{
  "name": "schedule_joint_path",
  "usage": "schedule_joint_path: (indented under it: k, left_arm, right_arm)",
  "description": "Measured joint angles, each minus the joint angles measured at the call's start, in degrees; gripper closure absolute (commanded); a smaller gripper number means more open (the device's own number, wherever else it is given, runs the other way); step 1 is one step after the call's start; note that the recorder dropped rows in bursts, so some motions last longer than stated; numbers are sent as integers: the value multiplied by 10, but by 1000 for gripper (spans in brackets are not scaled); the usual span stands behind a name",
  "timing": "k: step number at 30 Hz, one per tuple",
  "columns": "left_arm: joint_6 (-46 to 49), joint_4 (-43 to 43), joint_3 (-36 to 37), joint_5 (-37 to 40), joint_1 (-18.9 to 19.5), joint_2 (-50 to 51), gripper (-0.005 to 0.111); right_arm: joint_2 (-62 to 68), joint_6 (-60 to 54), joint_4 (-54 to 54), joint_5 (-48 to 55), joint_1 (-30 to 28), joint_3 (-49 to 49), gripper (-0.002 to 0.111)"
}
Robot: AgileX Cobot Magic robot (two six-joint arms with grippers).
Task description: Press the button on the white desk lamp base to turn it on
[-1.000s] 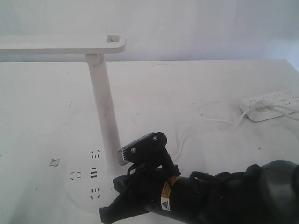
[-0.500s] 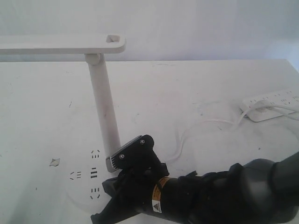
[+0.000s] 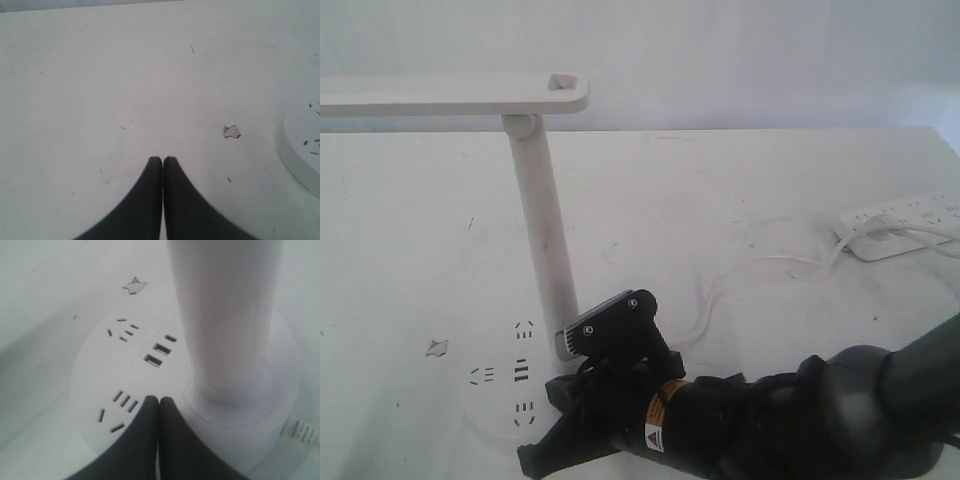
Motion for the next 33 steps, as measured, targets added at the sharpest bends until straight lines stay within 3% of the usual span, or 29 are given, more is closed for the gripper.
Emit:
schedule_joint_path:
  k: [33]
  left_arm:
    - [0,0,0,0,0,0,107]
  right_arm:
    - [-5,-2,22,57,0,-7,108]
